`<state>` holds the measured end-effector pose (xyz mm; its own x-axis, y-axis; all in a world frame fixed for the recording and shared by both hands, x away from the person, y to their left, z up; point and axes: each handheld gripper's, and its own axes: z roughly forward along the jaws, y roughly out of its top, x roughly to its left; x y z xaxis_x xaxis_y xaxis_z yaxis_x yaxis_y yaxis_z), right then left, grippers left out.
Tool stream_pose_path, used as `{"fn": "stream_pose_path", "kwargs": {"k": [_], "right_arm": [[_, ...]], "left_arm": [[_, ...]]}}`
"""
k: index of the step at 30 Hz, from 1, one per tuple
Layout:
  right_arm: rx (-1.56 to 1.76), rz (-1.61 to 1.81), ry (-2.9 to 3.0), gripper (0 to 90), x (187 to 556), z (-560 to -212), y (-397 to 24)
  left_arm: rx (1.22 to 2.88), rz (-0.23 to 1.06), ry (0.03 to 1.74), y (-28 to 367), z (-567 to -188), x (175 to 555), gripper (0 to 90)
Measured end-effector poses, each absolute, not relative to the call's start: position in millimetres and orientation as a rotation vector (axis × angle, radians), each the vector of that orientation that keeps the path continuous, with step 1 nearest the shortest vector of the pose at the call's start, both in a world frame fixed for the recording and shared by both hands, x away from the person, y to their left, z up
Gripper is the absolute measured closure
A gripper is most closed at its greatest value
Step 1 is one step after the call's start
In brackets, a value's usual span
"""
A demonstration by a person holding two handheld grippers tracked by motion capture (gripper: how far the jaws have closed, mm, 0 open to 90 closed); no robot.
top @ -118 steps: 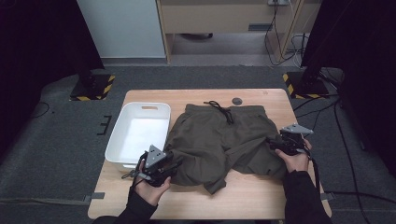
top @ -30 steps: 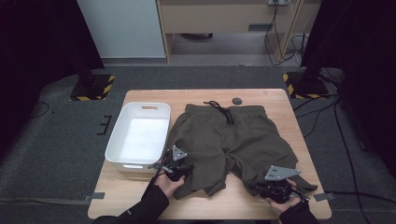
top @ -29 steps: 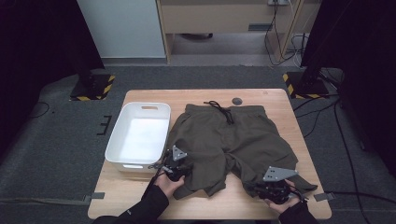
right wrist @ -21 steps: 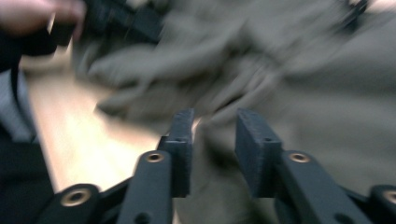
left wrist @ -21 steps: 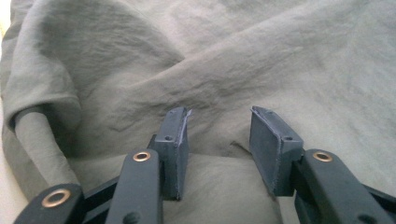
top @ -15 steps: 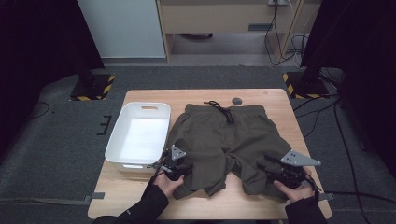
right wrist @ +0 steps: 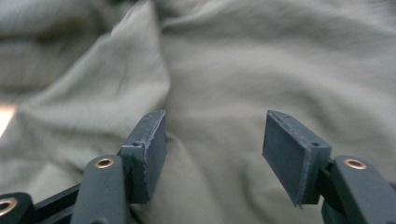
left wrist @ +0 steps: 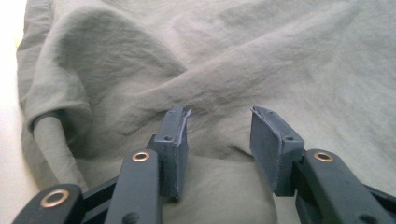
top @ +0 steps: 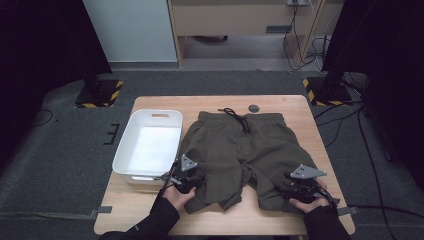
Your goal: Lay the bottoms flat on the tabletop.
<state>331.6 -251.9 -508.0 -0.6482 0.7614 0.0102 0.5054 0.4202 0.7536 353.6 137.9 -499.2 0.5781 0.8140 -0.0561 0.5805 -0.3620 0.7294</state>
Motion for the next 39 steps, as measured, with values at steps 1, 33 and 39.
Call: {"fn": "stream_pose_path", "kwargs": {"k": [1,33,39], "right_arm": [[1.068,1.070,2.363,37.7,328.8,-509.6,-250.5],[1.250,0.942,2.199,21.6,392.8,-517.6,-256.1],[1.278,0.860,2.219,25.0,401.9,-529.9,-255.7]], "left_arm": [[2.083,0.410,1.108,138.1,-499.2,353.3,56.1],[2.241,0.407,1.123,100.8,-516.6,371.6,58.2],[2.230,0.453,1.146,95.7,-517.5,374.9,68.9]]}}
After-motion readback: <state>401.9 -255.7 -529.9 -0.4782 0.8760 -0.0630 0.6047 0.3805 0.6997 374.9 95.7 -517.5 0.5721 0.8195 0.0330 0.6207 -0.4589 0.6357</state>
